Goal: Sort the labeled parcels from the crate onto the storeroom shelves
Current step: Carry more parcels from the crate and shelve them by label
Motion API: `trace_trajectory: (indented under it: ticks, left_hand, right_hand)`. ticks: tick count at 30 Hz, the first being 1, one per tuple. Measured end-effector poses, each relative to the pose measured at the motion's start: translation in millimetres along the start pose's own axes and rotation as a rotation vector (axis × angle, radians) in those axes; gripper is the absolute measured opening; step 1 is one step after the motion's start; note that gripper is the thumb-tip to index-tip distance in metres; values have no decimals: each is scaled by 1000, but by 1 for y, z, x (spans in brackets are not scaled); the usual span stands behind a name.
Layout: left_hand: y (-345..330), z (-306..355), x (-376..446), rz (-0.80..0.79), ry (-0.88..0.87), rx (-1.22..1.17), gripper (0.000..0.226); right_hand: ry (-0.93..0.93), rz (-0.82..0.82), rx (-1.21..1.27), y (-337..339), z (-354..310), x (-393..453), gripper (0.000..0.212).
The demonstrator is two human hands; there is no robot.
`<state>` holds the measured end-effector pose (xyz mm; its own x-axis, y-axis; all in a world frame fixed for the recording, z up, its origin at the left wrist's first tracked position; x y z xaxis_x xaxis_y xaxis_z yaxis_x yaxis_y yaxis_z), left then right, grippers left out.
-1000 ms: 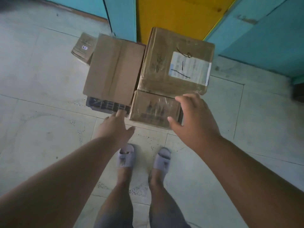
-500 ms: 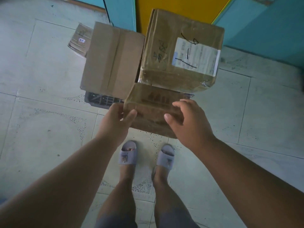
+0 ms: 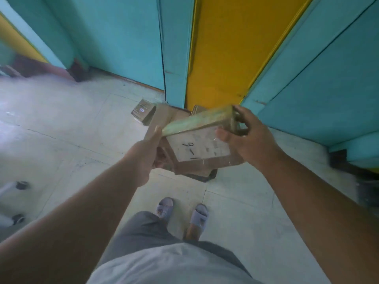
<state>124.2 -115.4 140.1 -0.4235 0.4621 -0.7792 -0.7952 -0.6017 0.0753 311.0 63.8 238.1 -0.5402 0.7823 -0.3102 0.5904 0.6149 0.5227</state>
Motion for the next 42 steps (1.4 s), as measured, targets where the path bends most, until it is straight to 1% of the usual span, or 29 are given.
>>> trace_trajectory:
  ticks: [1, 3, 4, 6, 8, 9, 10, 11, 13, 14, 15, 17, 18, 20, 22, 24, 27, 28, 30, 32, 34, 36, 37, 40, 42]
  left_hand:
    - [-3, 10, -14, -75, -74, -3, 57]
    - [-11, 29, -40, -222, -215, 24, 40]
    - [-14, 35, -50, -272, -257, 30, 35]
    - [-19, 45, -63, -364, -312, 18, 53]
    - [-26, 59, -70, -462, -353, 4, 66]
    - [-26, 67, -69, -468, -361, -22, 66]
    - [-24, 75, -67, -446, -370, -54, 60]
    - [-21, 83, -64, -404, -379, -78, 49]
    - [-20, 96, -56, -317, -421, -25, 28]
    - [-26, 102, -56, -312, -440, 14, 28]
    - [-34, 107, -58, -319, -452, 50, 37]
    - [-60, 111, -61, -371, -456, 103, 64]
    - [-78, 112, -66, -418, -468, 127, 67]
    - [-124, 111, -89, -548, -514, 219, 60]
    - [-178, 104, -114, -658, -575, 360, 58]
    - [-231, 95, -140, -721, -636, 486, 56]
    - [-312, 78, -172, -760, -685, 549, 74]
    - [-339, 70, -184, -771, -684, 536, 76]
    - [-396, 44, -212, -829, -655, 517, 66]
    - [-454, 11, -240, -867, -640, 563, 53]
    - [-509, -19, -274, -915, -631, 596, 48]
    - [-562, -49, -308, -971, -619, 619, 54]
    - [-587, -62, -325, -998, -614, 629, 52]
    - [-656, -93, -361, -1043, -607, 665, 31]
    - [-702, -104, -376, -1078, -621, 685, 30]
  right_hand:
    - [-20, 34, 44, 10, -6, -3, 95]
    - [-40, 82, 132, 24, -18, -9, 93]
    - [-36, 97, 172, 29, -27, -12, 91]
    - [-19, 114, 234, 36, -44, -19, 88]
    - [-44, 110, 236, 37, -52, -26, 96]
    - [-69, 99, 246, 36, -52, -30, 98]
    - [-96, 106, 262, 36, -48, -35, 97]
    - [-120, 127, 267, 38, -43, -40, 90]
    - [-159, 179, 195, 45, -33, -55, 62]
    - [-190, 197, 157, 49, -27, -64, 52]
    - [-231, 200, 147, 52, -17, -74, 47]
    - [-310, 169, 171, 59, 5, -96, 47]
    - [-330, 149, 189, 64, 14, -109, 52]
    - [-364, 182, 229, 82, 38, -139, 59]
    - [-392, 287, 291, 105, 60, -176, 61]
    - [-391, 415, 331, 127, 81, -215, 61]
    - [-391, 603, 412, 161, 123, -275, 56]
    - [-395, 671, 450, 175, 140, -295, 55]
    - [-419, 780, 501, 208, 173, -337, 48]
    - [-447, 862, 514, 243, 202, -380, 41]
    - [-466, 913, 491, 275, 230, -423, 40]
    - [-493, 977, 439, 307, 257, -470, 41]
    - [-505, 1009, 416, 324, 271, -492, 42]
    - [-544, 1050, 391, 367, 310, -541, 46]
    - [-524, 1097, 440, 399, 333, -557, 44]
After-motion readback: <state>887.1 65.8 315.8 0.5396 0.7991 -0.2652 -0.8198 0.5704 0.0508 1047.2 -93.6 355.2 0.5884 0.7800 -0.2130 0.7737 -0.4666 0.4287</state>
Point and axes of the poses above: each hand's wrist, its own x-axis towards the middle knuckle, its own y-axis out of the back of the hand, z = x × y, the point moved 10 cm from there along x, towards the middle knuckle, and after that the axes turned 2 degrees about x, right-handed, at the moved point
